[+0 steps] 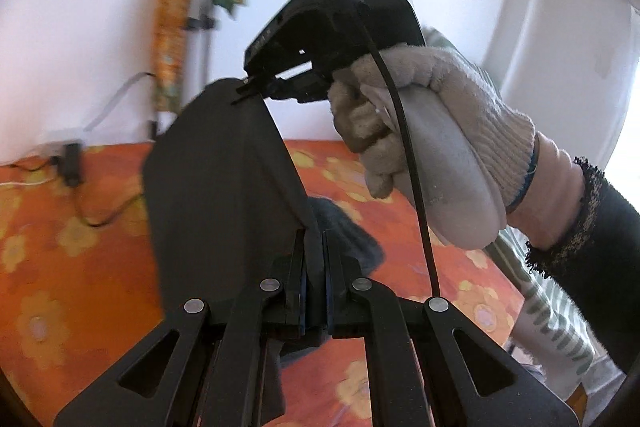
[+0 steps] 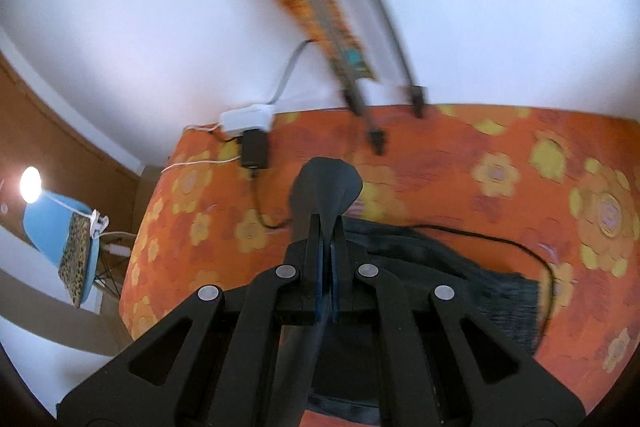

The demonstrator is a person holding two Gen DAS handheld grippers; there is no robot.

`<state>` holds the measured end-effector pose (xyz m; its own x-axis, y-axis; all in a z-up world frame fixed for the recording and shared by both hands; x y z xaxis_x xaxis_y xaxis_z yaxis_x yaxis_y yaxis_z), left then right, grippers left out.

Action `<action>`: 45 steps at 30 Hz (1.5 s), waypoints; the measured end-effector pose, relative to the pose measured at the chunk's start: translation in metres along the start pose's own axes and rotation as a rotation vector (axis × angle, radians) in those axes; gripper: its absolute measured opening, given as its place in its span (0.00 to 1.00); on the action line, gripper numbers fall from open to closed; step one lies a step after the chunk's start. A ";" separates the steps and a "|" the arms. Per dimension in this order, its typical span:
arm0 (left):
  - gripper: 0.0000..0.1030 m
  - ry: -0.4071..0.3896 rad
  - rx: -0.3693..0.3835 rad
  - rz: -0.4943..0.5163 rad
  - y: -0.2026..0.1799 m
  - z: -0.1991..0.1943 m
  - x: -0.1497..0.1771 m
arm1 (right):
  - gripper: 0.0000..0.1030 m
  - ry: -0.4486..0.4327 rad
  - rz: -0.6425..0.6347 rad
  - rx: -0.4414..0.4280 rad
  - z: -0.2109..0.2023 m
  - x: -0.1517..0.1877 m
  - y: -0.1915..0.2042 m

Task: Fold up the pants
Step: 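Lift the trouser bundle with both grippers and fold it over onto itself, then open both grippers and release the folded trousers on the bed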

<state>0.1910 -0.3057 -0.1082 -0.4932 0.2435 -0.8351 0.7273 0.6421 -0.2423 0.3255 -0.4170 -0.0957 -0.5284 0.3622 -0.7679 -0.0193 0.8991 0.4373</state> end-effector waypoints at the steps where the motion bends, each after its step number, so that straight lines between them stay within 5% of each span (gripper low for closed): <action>1: 0.05 0.010 0.009 0.003 -0.006 0.007 0.002 | 0.03 -0.003 0.008 0.010 -0.003 0.002 -0.013; 16: 0.05 0.195 0.061 0.072 -0.079 0.130 0.041 | 0.03 0.017 0.135 0.021 0.008 0.049 -0.170; 29: 0.05 0.244 0.047 0.069 -0.091 0.157 0.047 | 0.05 0.018 0.134 0.111 0.024 0.059 -0.199; 34: 0.20 0.250 0.064 0.076 -0.104 0.152 0.051 | 0.19 -0.021 0.113 0.183 0.000 0.056 -0.201; 37: 0.29 0.243 0.077 0.079 -0.112 0.146 0.050 | 0.40 -0.067 0.114 0.224 -0.022 0.052 -0.202; 45: 0.42 0.240 0.071 0.078 -0.111 0.115 0.050 | 0.42 -0.165 0.096 0.270 -0.086 0.055 -0.196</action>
<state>0.1402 -0.4483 -0.1794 -0.5271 0.4610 -0.7139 0.7951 0.5640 -0.2229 0.2271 -0.5939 -0.1834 -0.3713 0.4640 -0.8043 0.2617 0.8834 0.3888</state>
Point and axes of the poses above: each gripper's, at about its wrist camera, not at the fingertips, and z roughly the way its jaws point, y to its left, x to its underside, the point moved 6 cm from there along z, roughly the way its jaws point, and after that the axes turned 2 degrees about -z, right-handed, at the moved point
